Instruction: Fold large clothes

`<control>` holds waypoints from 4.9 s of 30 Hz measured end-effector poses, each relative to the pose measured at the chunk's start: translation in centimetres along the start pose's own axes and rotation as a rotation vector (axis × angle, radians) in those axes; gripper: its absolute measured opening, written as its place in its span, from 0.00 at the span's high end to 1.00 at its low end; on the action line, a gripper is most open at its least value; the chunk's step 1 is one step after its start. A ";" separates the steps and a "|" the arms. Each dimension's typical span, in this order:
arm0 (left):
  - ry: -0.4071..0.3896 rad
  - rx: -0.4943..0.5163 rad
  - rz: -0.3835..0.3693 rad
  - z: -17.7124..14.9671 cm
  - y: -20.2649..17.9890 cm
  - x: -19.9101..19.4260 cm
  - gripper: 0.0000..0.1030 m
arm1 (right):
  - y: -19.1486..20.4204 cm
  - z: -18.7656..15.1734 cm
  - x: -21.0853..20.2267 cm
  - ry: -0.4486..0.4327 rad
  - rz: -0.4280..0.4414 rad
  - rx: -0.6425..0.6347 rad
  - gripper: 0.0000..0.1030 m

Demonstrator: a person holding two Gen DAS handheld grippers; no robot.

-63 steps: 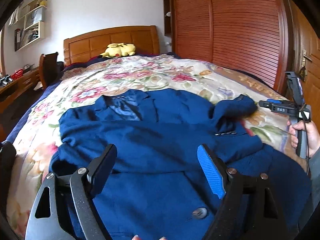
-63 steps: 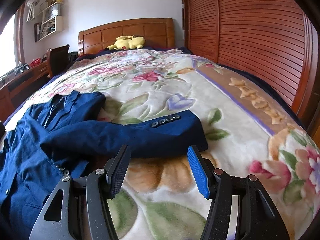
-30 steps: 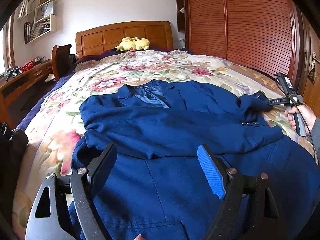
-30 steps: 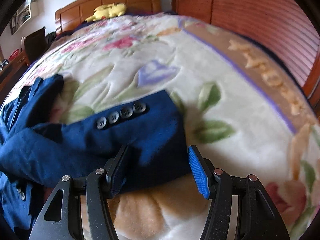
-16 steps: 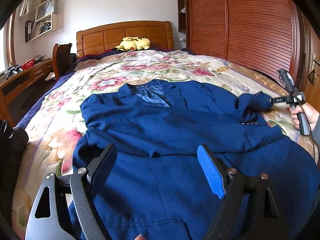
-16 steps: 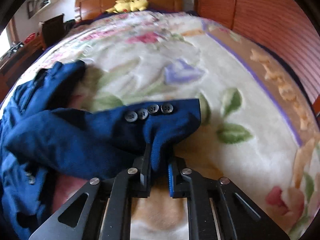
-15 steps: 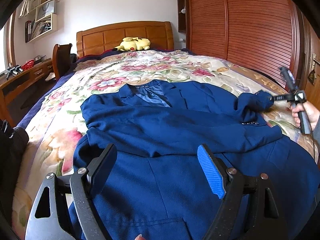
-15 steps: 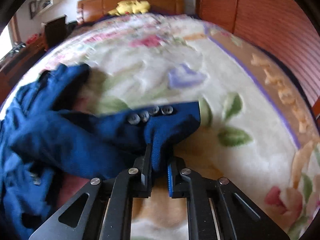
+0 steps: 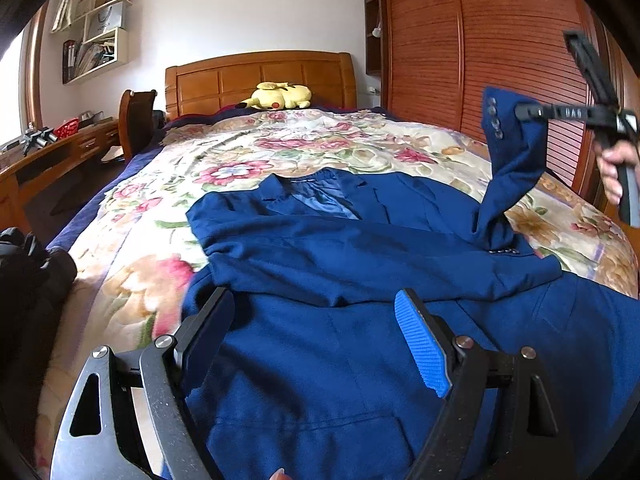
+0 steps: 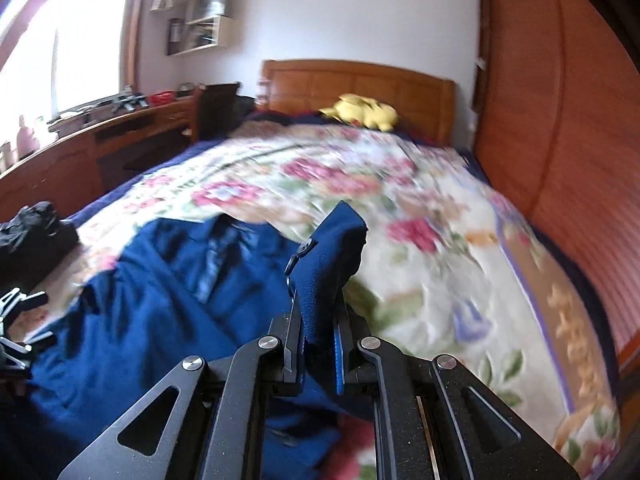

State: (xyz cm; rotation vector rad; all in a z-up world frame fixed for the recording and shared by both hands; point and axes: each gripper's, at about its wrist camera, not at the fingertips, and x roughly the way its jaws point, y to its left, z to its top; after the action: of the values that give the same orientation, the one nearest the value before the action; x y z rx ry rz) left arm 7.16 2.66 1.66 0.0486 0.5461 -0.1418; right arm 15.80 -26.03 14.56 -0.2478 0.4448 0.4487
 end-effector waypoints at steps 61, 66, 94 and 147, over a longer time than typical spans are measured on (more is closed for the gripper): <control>-0.050 -0.160 0.175 -5.2 11.6 -9.9 0.19 | 20.9 -7.7 4.7 0.184 0.276 -0.133 0.90; -0.049 -0.166 0.164 -5.6 11.2 -10.6 0.19 | 20.4 -8.4 4.2 0.231 0.298 -0.118 0.69; -0.037 -0.160 0.157 -5.9 11.4 -10.6 0.19 | 24.2 -5.2 12.0 0.304 0.370 -0.208 0.48; 0.026 -0.066 0.030 -4.2 4.7 -6.7 0.19 | 15.0 -12.7 1.8 0.089 0.155 0.048 0.52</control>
State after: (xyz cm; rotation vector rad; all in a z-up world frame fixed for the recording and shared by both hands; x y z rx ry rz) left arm 0.00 8.44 1.64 -0.0052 0.5757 -0.0937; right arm 5.66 -16.44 0.63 -0.1878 0.5633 0.5797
